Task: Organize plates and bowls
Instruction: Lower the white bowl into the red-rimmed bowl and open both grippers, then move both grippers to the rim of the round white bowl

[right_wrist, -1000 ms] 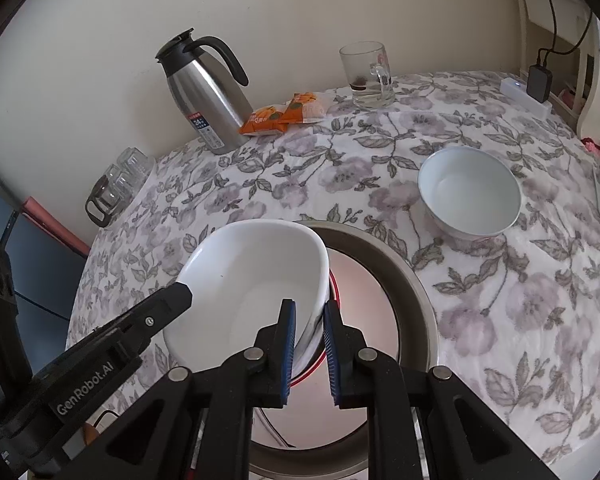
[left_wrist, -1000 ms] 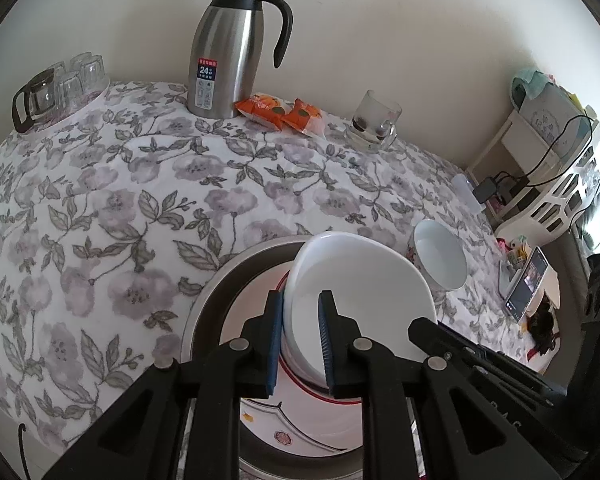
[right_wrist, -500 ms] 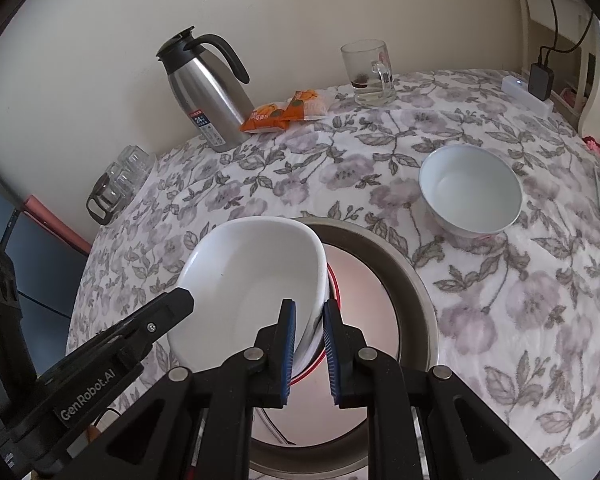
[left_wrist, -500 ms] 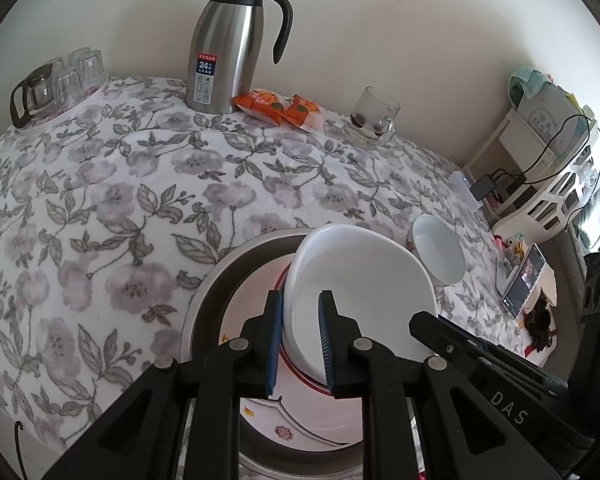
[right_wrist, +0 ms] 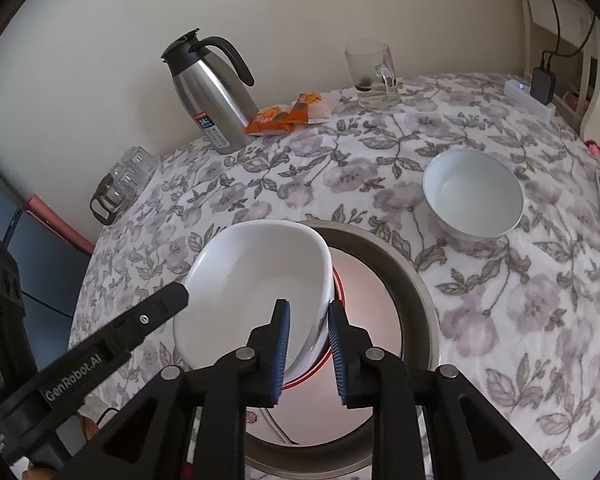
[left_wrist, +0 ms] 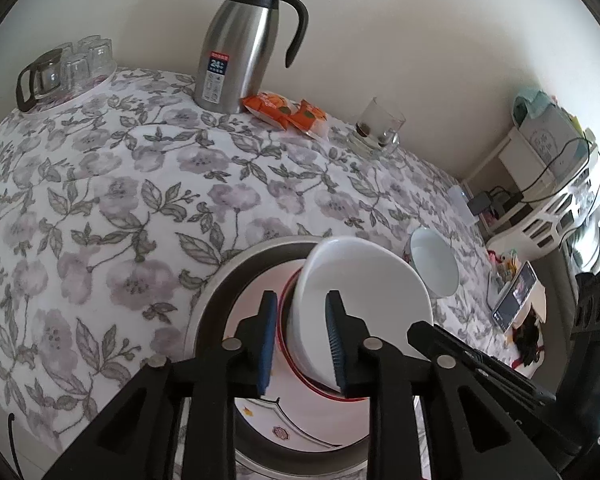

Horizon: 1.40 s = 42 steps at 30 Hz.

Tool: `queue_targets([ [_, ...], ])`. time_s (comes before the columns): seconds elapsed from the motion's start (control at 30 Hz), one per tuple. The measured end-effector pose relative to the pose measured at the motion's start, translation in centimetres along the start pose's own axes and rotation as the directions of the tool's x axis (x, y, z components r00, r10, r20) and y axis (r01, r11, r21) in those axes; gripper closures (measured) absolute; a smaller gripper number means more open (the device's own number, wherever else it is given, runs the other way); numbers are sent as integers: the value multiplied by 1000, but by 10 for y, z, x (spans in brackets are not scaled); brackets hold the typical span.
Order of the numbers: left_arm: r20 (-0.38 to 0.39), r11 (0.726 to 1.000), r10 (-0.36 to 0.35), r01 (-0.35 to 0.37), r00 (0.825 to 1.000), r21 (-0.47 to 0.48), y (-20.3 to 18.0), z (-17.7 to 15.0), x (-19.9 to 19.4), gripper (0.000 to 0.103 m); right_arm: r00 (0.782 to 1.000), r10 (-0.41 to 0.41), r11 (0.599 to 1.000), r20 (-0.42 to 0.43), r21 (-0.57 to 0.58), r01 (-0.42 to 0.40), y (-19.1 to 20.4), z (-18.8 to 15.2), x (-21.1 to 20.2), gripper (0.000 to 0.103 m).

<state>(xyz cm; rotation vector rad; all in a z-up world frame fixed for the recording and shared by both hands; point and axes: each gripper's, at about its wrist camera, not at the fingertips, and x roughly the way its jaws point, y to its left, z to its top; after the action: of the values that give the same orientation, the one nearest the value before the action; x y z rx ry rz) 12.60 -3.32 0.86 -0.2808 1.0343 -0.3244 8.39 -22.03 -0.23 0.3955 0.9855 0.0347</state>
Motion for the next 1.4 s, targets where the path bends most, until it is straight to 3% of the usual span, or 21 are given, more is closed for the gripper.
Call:
queue_targets([
  [0.1,24,1000,1,-1,1000,-11,3,2,-6,75,1000,0,1000,7,2,0,-1,2,-2,80],
  [0.17,34,1000,5,-5,999,-22,5,3,-9,63,1000,-4,1000,18,1,4,-1,3,-4,78],
  [0.33,35,998,58,-56,998,-42,10,5,-9,50,999,-37,999,29,-4,38,-2,5,-4,56],
  [0.5,28,993,108,-106,994,-58,16,6,-7,38,998,-63,998,29,5,63,-6,6,-3,42],
  [0.57,20,991,117,-115,993,-61,17,5,-5,28,996,-76,997,35,7,76,-8,6,-3,38],
  [0.8,8,988,141,-140,990,-58,19,4,0,25,995,-98,995,27,19,98,-14,7,2,28],
  [0.93,17,985,164,-163,986,-57,20,4,1,10,994,-110,994,28,28,109,-16,7,2,18],
  [1.17,27,980,181,-178,983,-92,29,5,0,9,992,-123,991,32,51,122,-22,8,2,12],
  [1.27,35,976,194,-190,980,-103,31,5,-1,7,991,-125,991,37,52,123,-23,9,2,0],
  [1.4,40,972,210,-204,977,-112,33,5,-2,3,991,-123,991,46,54,121,-23,9,1,0],
])
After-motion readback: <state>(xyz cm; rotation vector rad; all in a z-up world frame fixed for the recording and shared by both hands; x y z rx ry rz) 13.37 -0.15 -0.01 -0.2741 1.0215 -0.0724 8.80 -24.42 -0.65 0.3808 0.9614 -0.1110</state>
